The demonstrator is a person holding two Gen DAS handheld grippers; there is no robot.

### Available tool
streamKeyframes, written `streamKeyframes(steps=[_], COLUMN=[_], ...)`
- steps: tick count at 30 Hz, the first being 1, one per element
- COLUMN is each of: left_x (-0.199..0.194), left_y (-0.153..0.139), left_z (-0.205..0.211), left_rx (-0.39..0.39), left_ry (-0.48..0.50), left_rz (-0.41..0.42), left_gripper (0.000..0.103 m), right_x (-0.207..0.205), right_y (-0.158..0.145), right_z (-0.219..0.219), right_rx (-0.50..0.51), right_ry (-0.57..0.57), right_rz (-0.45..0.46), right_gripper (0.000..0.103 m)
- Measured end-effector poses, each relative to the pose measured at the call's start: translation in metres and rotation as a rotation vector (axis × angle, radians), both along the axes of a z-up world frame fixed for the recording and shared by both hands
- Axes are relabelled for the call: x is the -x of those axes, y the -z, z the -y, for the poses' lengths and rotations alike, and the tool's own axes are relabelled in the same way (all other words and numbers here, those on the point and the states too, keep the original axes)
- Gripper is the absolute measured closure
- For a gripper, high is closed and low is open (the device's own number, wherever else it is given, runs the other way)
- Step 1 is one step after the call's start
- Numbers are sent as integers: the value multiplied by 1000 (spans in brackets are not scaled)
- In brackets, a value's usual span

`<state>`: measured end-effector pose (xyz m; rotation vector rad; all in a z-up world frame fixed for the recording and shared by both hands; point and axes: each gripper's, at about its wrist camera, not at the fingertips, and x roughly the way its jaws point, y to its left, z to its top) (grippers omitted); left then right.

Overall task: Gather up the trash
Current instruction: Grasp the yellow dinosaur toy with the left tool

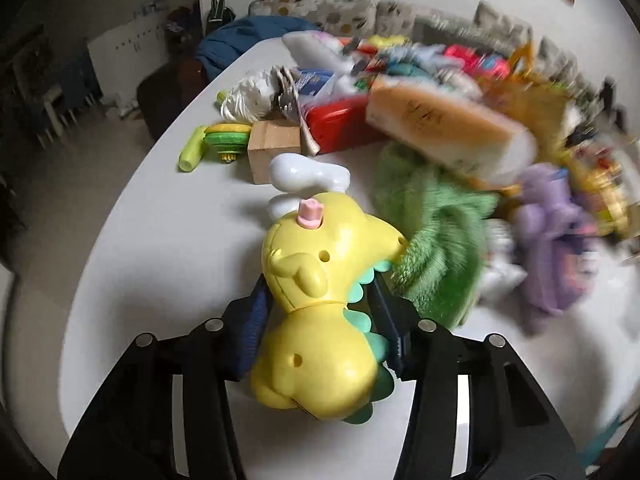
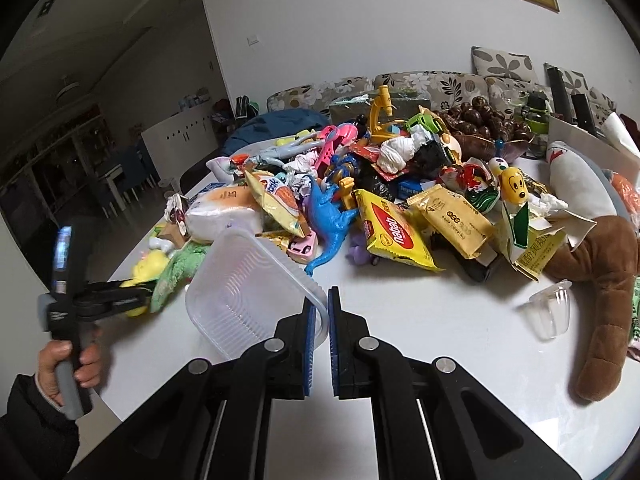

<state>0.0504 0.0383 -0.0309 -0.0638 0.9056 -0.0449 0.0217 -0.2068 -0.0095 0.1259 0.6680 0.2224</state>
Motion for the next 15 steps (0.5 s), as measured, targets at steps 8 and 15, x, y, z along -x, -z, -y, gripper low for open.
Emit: streamKeyframes(steps=[8, 15], left_x=[90, 40], left_y=[-56, -47], left_z=[10, 22], left_rx=[-47, -130], left_ry=[49, 28], left_rz=[200, 146], left_gripper=[55, 55], right_x=[25, 25], right_y=[-15, -12], right_z=[-19, -37], right_rx=[-1, 12], right_ry=[-64, -98], right_rz=[31, 23], right_gripper=[97, 97])
